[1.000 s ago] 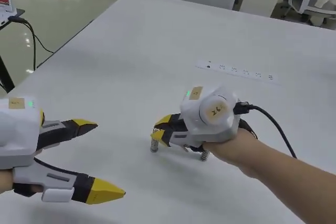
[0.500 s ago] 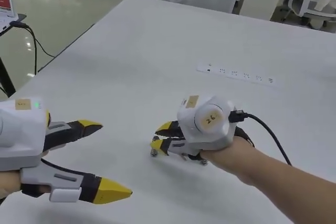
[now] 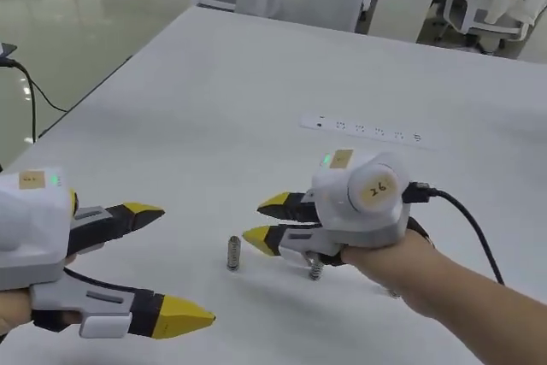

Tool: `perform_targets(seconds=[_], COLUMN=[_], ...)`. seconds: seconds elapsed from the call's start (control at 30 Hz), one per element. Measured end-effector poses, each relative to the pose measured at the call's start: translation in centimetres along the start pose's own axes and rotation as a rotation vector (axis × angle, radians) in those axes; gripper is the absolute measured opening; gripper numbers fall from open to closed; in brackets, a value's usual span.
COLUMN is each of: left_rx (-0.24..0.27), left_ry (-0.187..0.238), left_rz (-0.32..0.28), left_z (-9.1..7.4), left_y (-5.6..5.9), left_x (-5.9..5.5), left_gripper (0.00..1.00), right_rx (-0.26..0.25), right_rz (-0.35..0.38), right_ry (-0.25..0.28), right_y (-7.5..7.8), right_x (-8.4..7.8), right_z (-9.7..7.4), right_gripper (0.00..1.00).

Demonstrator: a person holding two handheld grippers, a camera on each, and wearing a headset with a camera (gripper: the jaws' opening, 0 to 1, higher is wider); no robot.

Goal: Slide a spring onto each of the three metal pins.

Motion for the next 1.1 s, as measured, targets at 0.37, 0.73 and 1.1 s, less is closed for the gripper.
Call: perform_targets(seconds=[0.37, 0.73, 1.1], left_rx=[-0.010, -0.036, -0.046], left_ry=[0.013, 0.007, 0.012], left_rz=[0.015, 0.031, 0.039], left_z=[1.0, 1.7, 2.0], left_y=[0.6, 1.5, 2.0], left_x=[0.9, 1.1, 1.4], left_gripper=[0.97, 0.98, 0.98], right_rx=[-0.045, -0.141, -0.220], right_rz=[0.084, 0.158, 0.249], right_ry=[0.046, 0.049, 0.043], right_y=[-1.3, -1.8, -2.5], right_x=[-1.9, -4.2, -7.0], right_z=[-4.2, -8.2, -11.7], right_gripper=[0.47, 0.58, 0.83])
Point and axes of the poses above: the centre of the closed fingertips' face, and the gripper's own axes: z roughly forward along the fingers, y roughly to its right, x roughly out of its top, the point moved 9 cm from there along -z, roughly backward along the fingers, and after that the axes turned 11 degrees about -z, right-handed, at the moved point
